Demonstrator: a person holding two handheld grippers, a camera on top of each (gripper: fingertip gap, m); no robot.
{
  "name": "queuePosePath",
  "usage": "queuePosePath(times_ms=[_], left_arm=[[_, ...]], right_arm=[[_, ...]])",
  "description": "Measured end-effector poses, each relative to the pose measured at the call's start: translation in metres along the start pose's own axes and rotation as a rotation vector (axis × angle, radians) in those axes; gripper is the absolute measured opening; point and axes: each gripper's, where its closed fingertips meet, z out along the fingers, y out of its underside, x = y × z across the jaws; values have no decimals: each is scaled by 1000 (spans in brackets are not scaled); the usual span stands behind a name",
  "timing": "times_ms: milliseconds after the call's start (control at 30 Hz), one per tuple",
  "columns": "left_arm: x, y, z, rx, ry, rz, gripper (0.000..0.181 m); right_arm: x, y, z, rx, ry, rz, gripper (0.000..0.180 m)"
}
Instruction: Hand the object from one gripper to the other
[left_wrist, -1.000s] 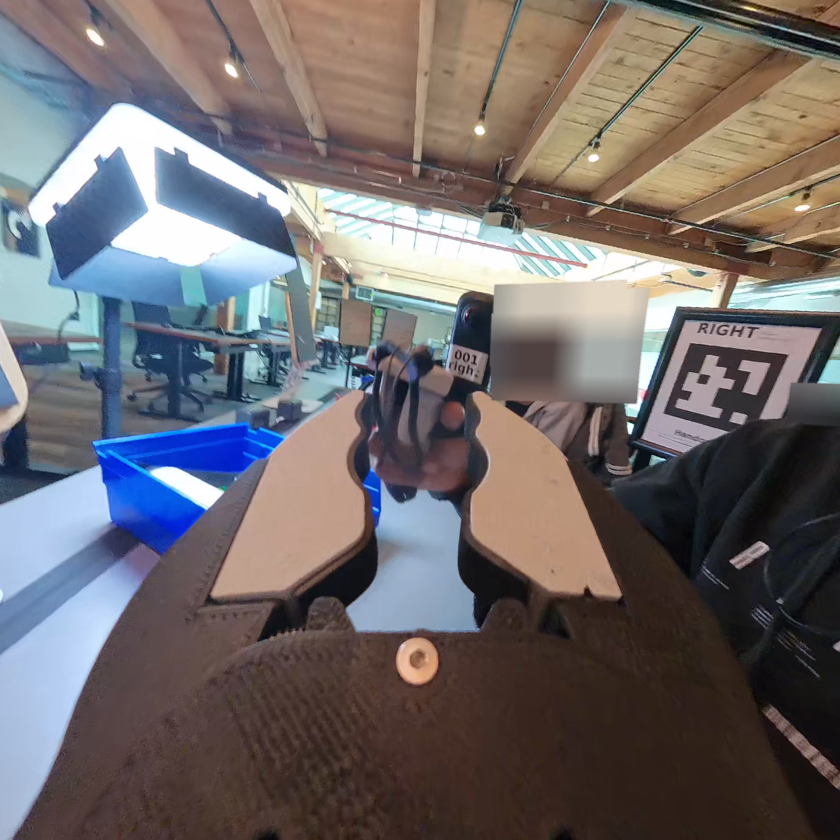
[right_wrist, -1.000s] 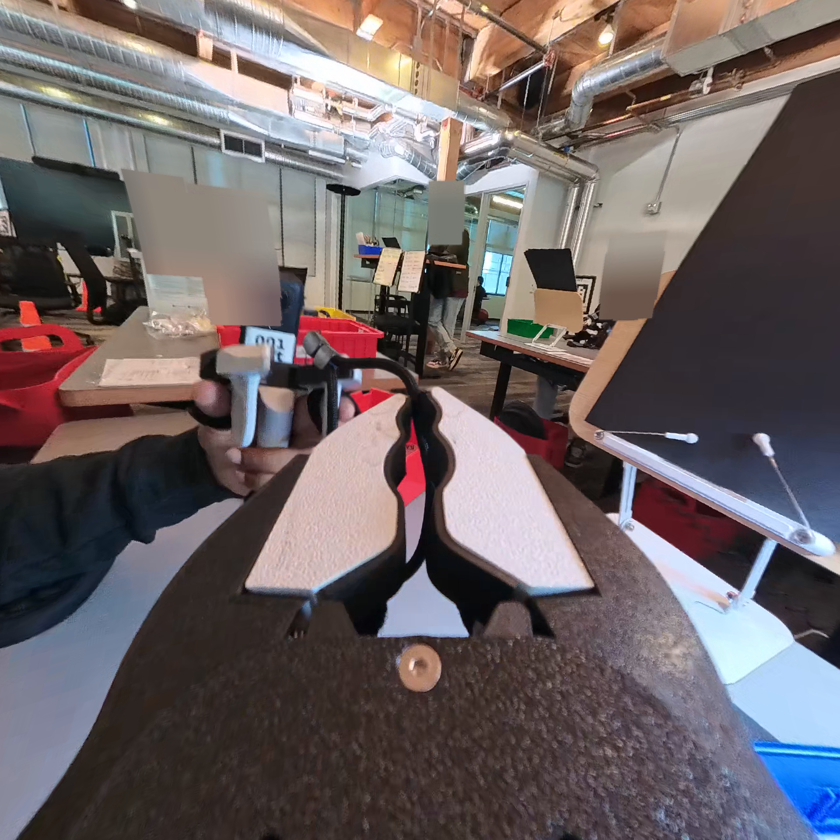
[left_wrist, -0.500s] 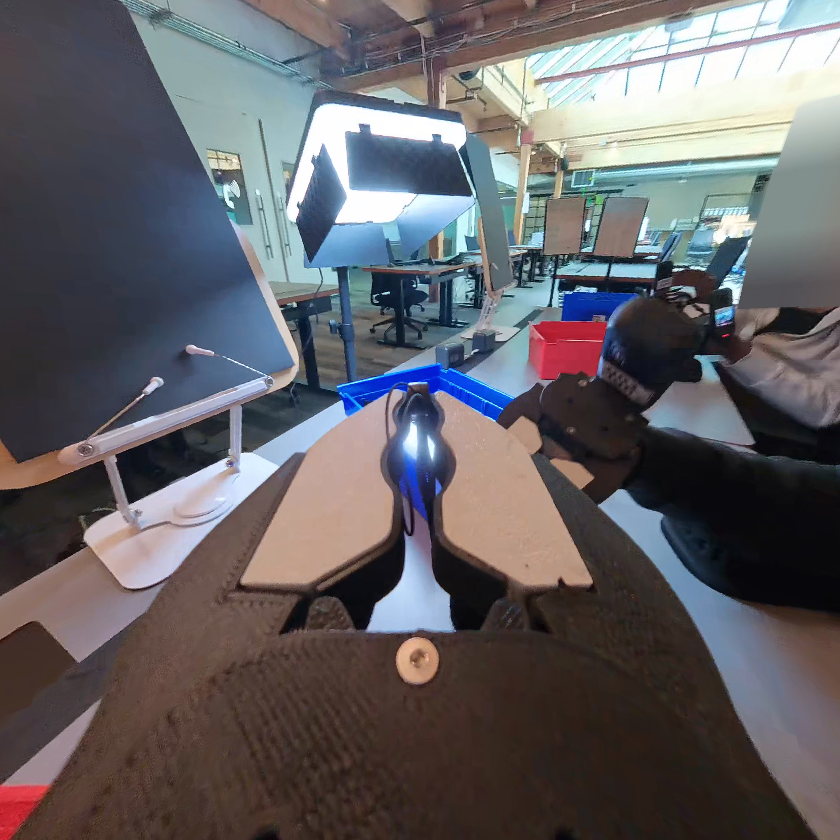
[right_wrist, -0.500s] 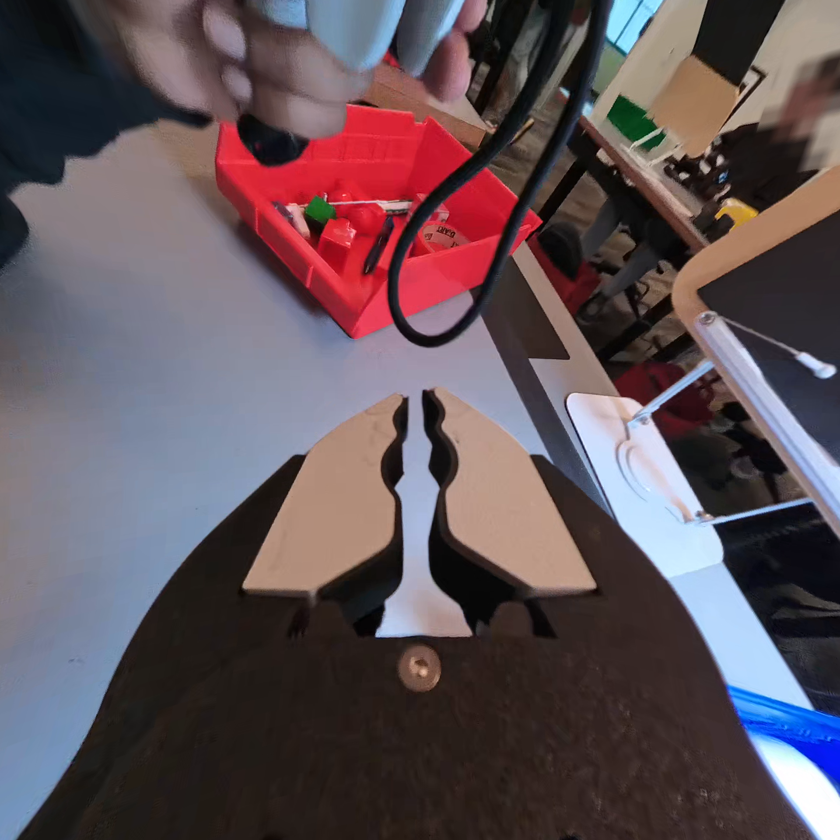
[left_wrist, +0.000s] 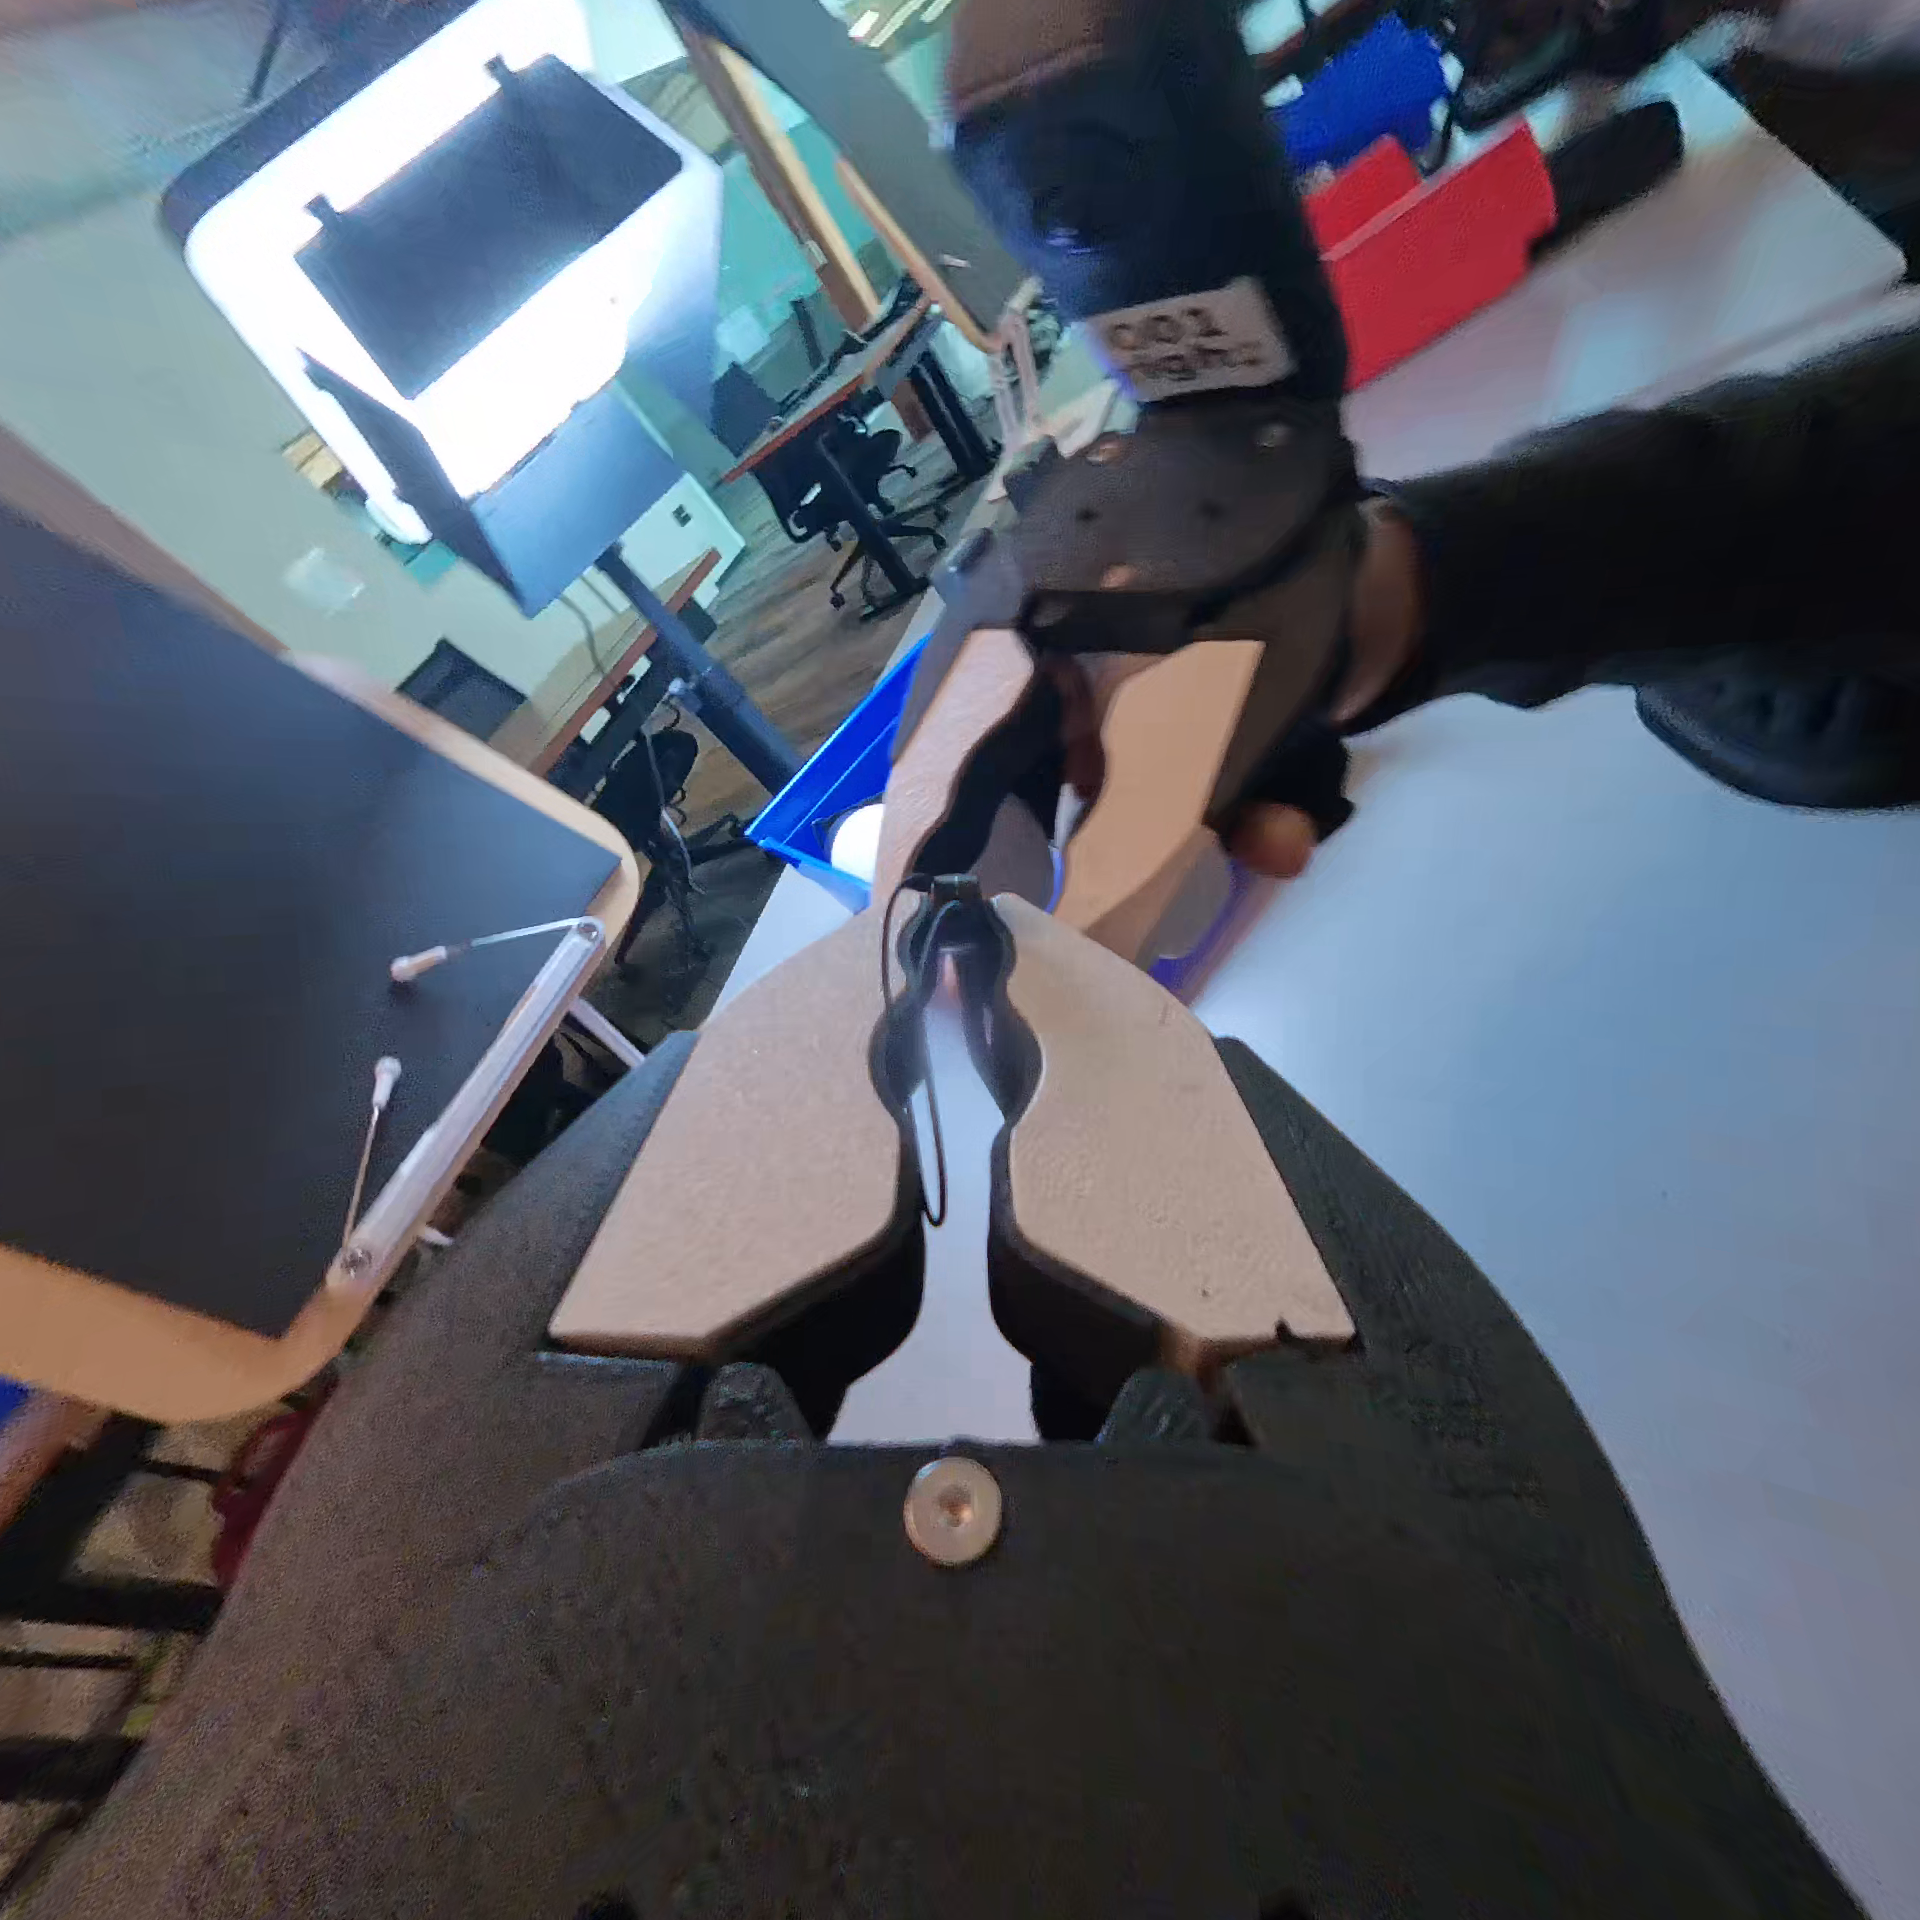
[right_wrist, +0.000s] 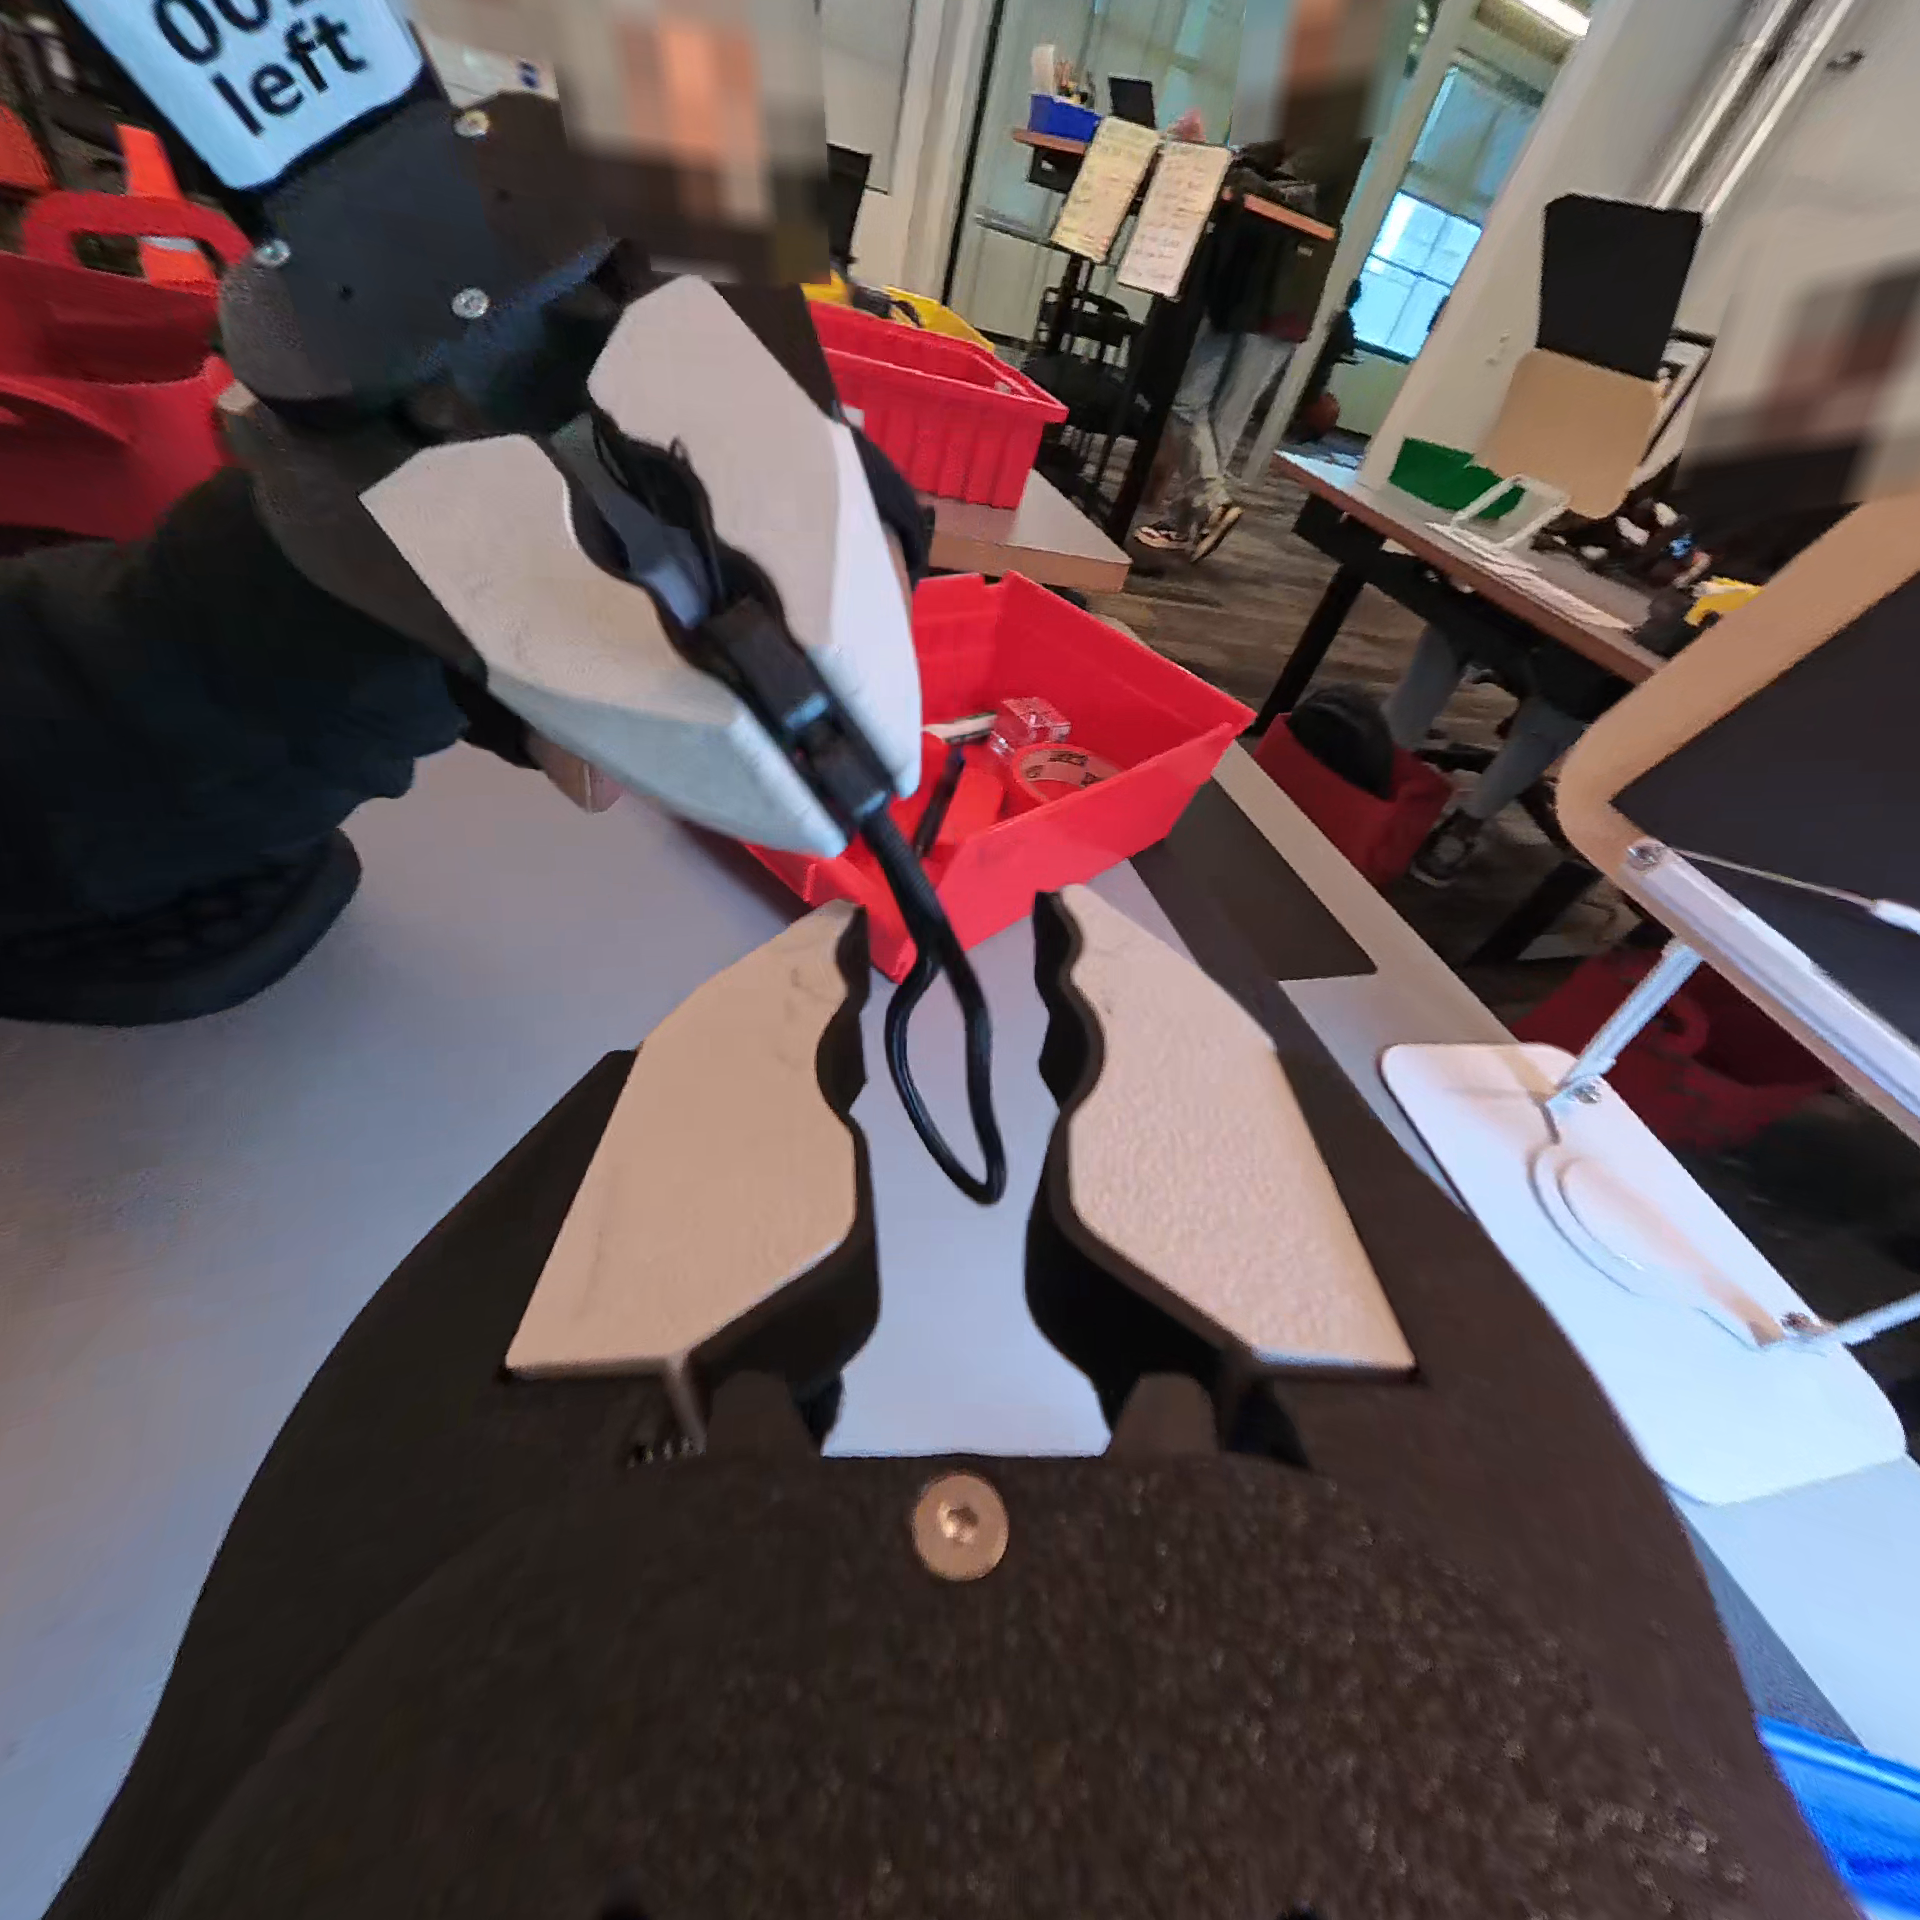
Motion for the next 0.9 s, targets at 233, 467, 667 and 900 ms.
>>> queuePosePath(times_ms=[233, 467, 667, 900], left_arm=[[12, -3, 4, 30, -1, 150, 13], [17, -3, -23, 165, 291, -226, 30], [-37, -21, -62, 473, 316, -659, 27], [29, 0, -10, 159, 476, -548, 33]], right_arm=[[13, -12, -15, 42, 77, -99, 4], [51, -32, -46, 136, 352, -295, 4], [29, -30, -34, 115, 374, -630, 4], [1, -32, -15, 166, 292, -608, 4]])
